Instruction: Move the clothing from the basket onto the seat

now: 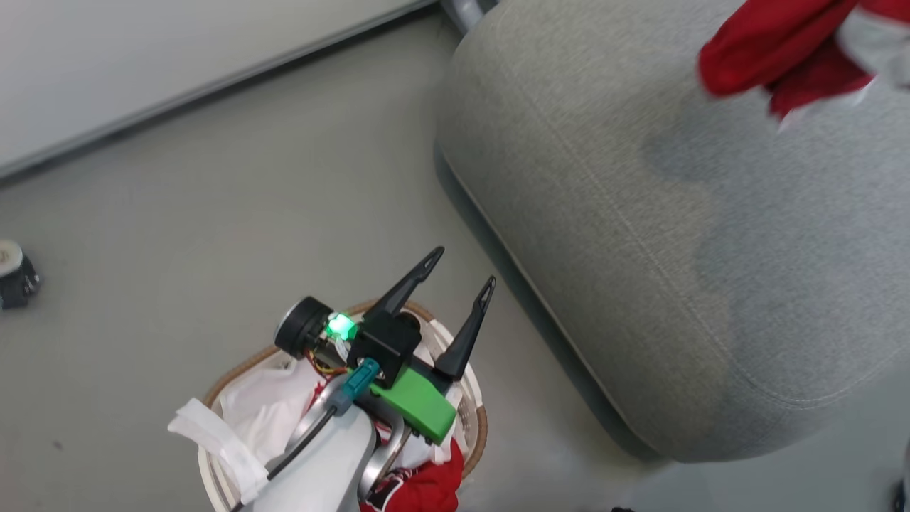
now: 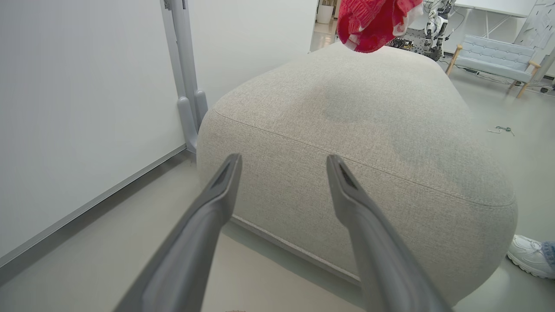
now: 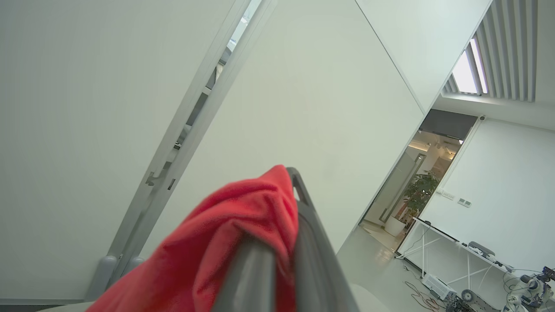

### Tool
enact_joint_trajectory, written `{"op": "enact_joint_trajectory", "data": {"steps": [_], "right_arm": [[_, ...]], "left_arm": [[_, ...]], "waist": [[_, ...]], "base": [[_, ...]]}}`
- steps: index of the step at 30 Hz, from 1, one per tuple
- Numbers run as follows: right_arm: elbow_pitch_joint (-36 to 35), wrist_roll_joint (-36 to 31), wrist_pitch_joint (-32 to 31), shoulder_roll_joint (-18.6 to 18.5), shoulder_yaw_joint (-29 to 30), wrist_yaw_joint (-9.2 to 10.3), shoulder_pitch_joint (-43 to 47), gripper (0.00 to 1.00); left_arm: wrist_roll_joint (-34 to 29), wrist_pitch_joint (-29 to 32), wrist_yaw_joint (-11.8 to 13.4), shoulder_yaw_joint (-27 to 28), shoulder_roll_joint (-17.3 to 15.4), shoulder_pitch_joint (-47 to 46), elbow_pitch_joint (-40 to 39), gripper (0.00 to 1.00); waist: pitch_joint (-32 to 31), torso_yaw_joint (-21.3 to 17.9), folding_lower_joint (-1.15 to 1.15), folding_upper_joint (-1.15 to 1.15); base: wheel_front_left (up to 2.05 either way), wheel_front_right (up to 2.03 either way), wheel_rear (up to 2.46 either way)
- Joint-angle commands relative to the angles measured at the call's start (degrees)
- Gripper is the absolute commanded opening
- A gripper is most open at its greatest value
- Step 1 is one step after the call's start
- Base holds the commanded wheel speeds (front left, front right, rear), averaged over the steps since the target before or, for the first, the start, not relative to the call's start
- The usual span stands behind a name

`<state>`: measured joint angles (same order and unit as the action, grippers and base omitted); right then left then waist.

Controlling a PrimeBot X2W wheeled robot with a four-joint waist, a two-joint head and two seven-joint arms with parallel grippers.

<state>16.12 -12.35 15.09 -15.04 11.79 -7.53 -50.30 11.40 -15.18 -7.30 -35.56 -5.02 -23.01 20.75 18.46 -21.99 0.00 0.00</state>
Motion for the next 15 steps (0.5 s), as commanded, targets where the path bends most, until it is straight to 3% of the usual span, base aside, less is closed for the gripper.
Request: {"op": "enact_joint_trajectory", "data": {"steps": [1,10,15], "right_arm": [[0.7,-0.5,0.1,-1.0,0.9,0.08,-2.2,0.0],[5.6,-3.7,0.1,-5.7,8.3,0.08,-10.8,0.0],[8.4,-5.8,0.1,-5.6,10.6,0.08,-11.5,0.0]], "left_arm": [[-0.4,0.0,-0.2,0.1,-0.9,-1.9,-0.3,1.0],[-3.1,0.0,0.6,0.5,-1.9,-7.2,-2.1,1.0],[-3.6,0.0,1.3,1.3,-2.2,-8.8,-3.5,1.0]], "waist": [[9.4,5.1,0.0,0.0],[20.7,10.7,0.0,0.0],[24.5,12.3,0.0,0.0]], "base": [[0.0,0.0,0.0],[0.0,0.0,0.0],[0.0,0.0,0.0]]}}
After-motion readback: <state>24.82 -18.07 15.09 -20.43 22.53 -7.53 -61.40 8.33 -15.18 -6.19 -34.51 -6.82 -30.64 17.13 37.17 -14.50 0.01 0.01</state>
